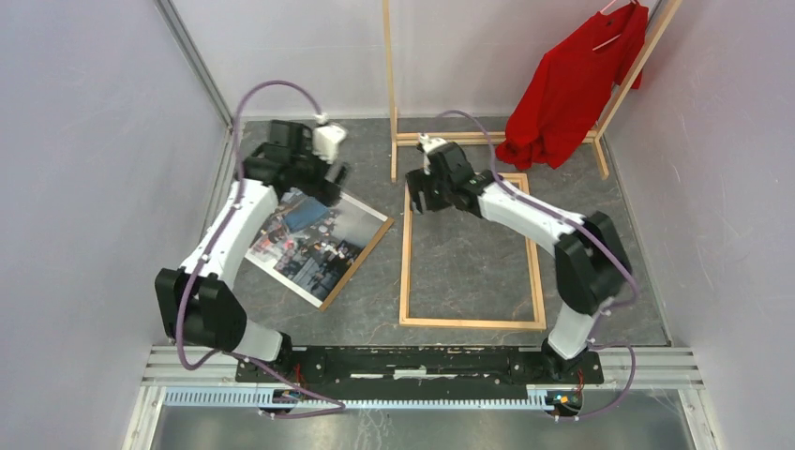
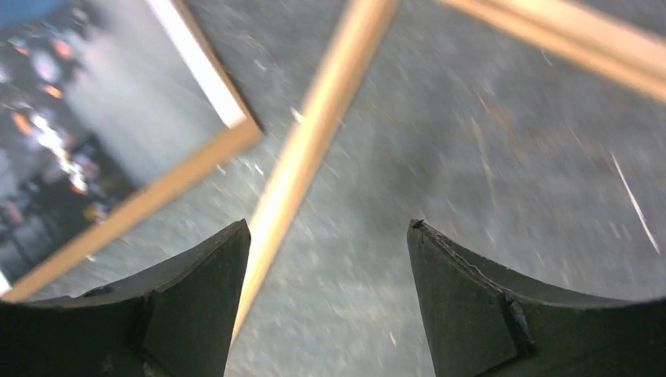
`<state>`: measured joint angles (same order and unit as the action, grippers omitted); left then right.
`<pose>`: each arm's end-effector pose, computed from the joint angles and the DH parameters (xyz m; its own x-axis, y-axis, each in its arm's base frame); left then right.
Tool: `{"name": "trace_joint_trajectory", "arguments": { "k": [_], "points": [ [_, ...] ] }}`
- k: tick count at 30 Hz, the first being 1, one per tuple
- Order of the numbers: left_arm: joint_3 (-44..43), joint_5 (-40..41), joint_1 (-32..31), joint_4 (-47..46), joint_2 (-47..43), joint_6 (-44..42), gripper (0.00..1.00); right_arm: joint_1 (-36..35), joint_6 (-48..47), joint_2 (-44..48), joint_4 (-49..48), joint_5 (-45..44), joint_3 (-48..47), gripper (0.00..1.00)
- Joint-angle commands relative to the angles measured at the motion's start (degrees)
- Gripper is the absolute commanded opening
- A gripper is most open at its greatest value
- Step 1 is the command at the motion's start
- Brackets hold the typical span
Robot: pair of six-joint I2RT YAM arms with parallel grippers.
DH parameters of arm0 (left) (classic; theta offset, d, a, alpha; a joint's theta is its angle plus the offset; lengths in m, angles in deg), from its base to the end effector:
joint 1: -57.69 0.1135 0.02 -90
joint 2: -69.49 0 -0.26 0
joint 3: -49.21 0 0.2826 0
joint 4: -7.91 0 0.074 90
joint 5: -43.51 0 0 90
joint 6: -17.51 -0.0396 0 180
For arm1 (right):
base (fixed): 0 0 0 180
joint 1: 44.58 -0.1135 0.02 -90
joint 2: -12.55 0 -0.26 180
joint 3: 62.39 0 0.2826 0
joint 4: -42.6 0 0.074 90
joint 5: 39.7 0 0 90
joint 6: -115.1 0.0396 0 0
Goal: Put the photo into the frame
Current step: Turn over the photo frame at the center of the board, then adjust the photo frame item at the center of the board.
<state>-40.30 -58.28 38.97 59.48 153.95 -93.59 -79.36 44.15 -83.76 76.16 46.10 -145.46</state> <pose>0.3327 -0.1213 0.3153 -0.4801 0.5348 -0.6953 0.6647 0.7390 0.1094 0.3313 0.2266 0.2245 -0.7382 -0.1164 -0.6645 -0.3034 0.9370 0.1730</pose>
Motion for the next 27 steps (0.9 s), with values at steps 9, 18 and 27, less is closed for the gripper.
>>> {"name": "trace_joint_trajectory", "arguments": {
  "k": [9, 18, 27],
  "points": [
    [15.77, 16.24, 36.36, 2.20, -6.73, -19.13, 1.00, -4.93, -5.12, -29.01, -2.94, 14.58, -30.95, 0.81],
    [26.87, 26.87, 44.39, -12.81, -4.79, -23.47, 1.00, -7.30, -2.74, -32.80, -7.37, 15.51, -29.07, 0.80],
    [28.51, 31.99, 44.36, -23.05, 5.92, -19.17, 1.00, -10.01, -1.62, -28.09, -11.46, 13.88, -15.15, 0.74]
  ]
}}
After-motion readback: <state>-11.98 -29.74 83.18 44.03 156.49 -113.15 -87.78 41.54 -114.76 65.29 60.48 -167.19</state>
